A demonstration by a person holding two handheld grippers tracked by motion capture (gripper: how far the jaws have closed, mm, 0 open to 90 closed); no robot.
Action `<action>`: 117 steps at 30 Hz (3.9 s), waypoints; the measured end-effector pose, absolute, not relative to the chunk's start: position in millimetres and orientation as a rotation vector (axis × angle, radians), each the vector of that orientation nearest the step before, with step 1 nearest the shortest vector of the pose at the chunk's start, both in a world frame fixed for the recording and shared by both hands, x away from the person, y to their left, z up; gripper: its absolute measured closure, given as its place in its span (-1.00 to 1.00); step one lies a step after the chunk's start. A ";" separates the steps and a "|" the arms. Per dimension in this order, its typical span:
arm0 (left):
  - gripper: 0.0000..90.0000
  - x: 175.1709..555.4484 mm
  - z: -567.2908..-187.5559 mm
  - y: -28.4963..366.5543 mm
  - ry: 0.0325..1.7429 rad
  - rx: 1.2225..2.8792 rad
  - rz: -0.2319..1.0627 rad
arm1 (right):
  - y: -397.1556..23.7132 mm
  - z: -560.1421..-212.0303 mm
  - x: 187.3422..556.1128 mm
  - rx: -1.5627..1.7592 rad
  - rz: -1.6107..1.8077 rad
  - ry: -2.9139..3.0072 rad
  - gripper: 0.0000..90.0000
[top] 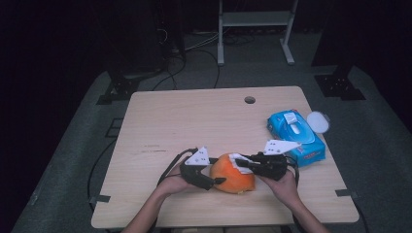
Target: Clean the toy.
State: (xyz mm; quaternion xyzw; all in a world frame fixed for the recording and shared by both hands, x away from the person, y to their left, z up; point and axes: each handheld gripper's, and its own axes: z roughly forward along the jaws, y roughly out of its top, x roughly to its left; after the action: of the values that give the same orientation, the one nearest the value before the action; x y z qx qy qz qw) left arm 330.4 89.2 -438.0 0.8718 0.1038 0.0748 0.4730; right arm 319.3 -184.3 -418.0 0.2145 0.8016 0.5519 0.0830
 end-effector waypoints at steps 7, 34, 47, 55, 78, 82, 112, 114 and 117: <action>-0.81 340.6 -439.9 91.6 0.367 2.032 0.110 | -201.2 -421.7 320.3 0.647 1.624 2.408 0.77; -0.56 324.6 -435.7 67.7 0.290 2.037 0.145 | -201.5 -412.2 316.3 0.610 1.647 2.391 0.77; -0.48 318.4 -425.8 56.3 0.300 2.066 0.190 | -170.9 -399.0 297.6 0.453 1.561 2.402 0.77; -0.42 319.2 -426.8 55.6 0.307 2.054 0.195 | -189.6 -399.5 305.9 0.537 1.550 2.357 0.77; -0.34 317.2 -428.4 58.1 0.302 2.087 0.217 | -193.0 -400.2 309.3 0.601 1.491 2.330 0.78; -0.34 317.6 -429.8 60.1 0.289 2.096 0.216 | -198.2 -404.0 309.9 0.620 1.492 2.335 0.78; -0.32 320.5 -436.3 70.6 0.280 2.085 0.186 | -177.4 -406.7 301.2 0.550 1.543 2.398 0.77; -0.32 322.0 -437.9 72.8 0.285 2.089 0.181 | -184.9 -408.3 305.7 0.589 1.531 2.393 0.77; -0.34 323.7 -441.4 76.3 0.298 2.082 0.163 | -195.5 -413.0 310.5 0.636 1.501 2.394 0.77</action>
State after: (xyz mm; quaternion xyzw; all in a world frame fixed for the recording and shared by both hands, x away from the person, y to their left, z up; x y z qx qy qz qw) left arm 323.7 76.3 -441.4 0.8583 0.1228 0.0671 0.4936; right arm 310.5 -195.5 -413.0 0.2179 0.8203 0.5144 0.1223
